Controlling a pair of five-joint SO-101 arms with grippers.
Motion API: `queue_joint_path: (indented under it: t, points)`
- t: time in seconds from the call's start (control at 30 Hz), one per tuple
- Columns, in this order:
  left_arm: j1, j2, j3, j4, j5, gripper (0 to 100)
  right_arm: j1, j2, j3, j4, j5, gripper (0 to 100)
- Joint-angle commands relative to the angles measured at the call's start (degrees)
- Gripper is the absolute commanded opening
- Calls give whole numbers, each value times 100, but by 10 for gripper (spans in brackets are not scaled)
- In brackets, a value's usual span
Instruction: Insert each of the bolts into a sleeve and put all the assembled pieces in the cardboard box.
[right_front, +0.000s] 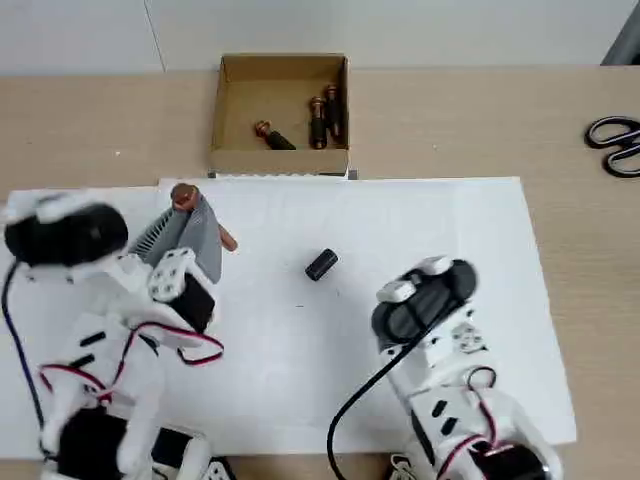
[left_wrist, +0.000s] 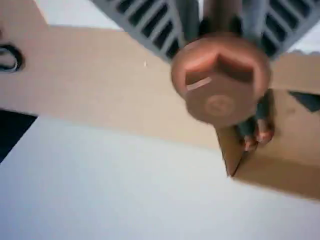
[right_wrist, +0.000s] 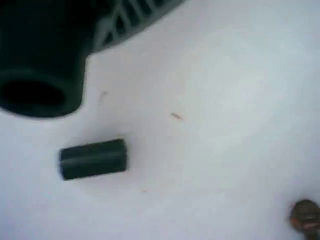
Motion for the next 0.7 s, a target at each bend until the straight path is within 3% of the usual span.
queue_joint_path:
  t: [0.0, 0.33, 0.67]
  points:
    - [132, -730, 690, -633, -18, 5, -418, -242, 352, -330, -53, 3]
    - [1160, -1969, 1710, -695, 800, 5, -1429, -215, 888, -1024, -44, 3]
    - [1653, -2154, 1815, -712, 888, 5, -1473, -207, 1327, -1912, 0, 3]
